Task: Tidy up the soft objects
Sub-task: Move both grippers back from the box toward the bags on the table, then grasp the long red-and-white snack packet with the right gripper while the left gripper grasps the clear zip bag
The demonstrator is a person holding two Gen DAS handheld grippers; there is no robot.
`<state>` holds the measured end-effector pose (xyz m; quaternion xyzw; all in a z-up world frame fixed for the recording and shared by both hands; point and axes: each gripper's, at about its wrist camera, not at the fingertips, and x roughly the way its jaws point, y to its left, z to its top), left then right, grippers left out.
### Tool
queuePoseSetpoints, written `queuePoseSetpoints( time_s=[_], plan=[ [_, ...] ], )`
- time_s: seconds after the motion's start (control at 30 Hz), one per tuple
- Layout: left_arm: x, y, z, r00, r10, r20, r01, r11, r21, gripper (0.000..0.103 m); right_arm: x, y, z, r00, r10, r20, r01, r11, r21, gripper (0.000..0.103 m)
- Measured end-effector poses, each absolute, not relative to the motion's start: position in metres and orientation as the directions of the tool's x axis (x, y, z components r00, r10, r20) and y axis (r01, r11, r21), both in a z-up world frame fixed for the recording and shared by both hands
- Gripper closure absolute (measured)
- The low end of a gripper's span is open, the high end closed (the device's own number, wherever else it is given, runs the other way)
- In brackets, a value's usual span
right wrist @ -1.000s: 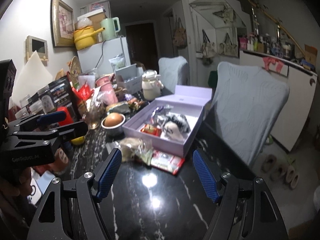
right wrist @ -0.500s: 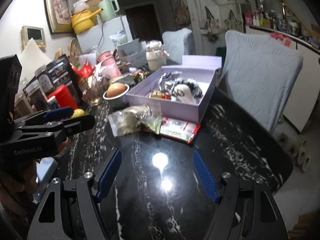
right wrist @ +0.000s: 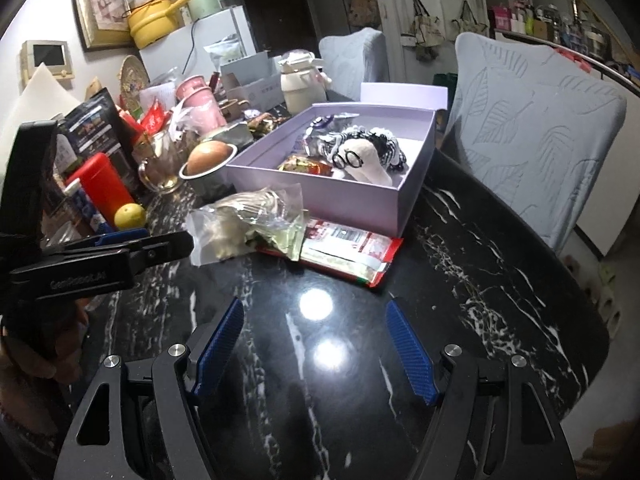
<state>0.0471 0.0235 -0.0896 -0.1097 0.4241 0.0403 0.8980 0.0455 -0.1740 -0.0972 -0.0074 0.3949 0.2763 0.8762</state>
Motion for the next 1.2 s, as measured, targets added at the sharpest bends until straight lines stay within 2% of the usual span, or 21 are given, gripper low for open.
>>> queuePoseSetpoints(
  time_s=[0.57,0.77,0.87,0.9,0.97,1.07,1.1,1.17,1.2],
  plan=[
    [0.110,0.049,-0.133,0.562,0.026,-0.826,-0.263,0.953,-0.149,0.020,0.108,-0.164,-0.117,0.546,0.416,-0.727,-0.488,0.864,0.128,0.028],
    [0.122,0.054,-0.143,0.548,-0.001,-0.837,-0.279,0.943,-0.183,0.020,0.134,-0.163,-0.130,0.485,0.454,-0.747,-0.518,0.838,0.173,0.028],
    [0.126,0.052,-0.143,0.559,0.009,-0.829,-0.273,0.946,-0.174,0.020,0.144,-0.163,-0.135,0.468,0.455,-0.757,-0.522,0.834,0.179,0.023],
    [0.125,0.051,-0.143,0.562,0.008,-0.827,-0.271,0.947,-0.175,0.021,0.149,-0.162,-0.138,0.462,0.454,-0.762,-0.520,0.834,0.181,0.023],
    [0.124,0.049,-0.143,0.572,0.014,-0.820,-0.264,0.950,-0.168,0.035,0.154,-0.161,-0.139,0.459,0.453,-0.765,-0.521,0.834,0.181,0.023],
    [0.122,0.044,-0.142,0.580,0.011,-0.815,-0.240,0.958,-0.158,0.050,0.156,-0.157,-0.141,0.464,0.457,-0.759,-0.533,0.828,0.173,0.026],
    [0.121,0.044,-0.141,0.580,0.006,-0.815,-0.235,0.959,-0.161,0.051,0.157,-0.156,-0.144,0.457,0.452,-0.766,-0.531,0.830,0.172,0.030],
    [0.117,0.043,-0.140,0.577,-0.010,-0.817,-0.225,0.959,-0.171,0.055,0.157,-0.154,-0.145,0.475,0.433,-0.766,-0.521,0.840,0.152,0.048],
    [0.114,0.042,-0.140,0.577,-0.018,-0.817,-0.223,0.959,-0.178,0.056,0.155,-0.153,-0.145,0.479,0.427,-0.767,-0.525,0.840,0.140,0.052]
  ],
)
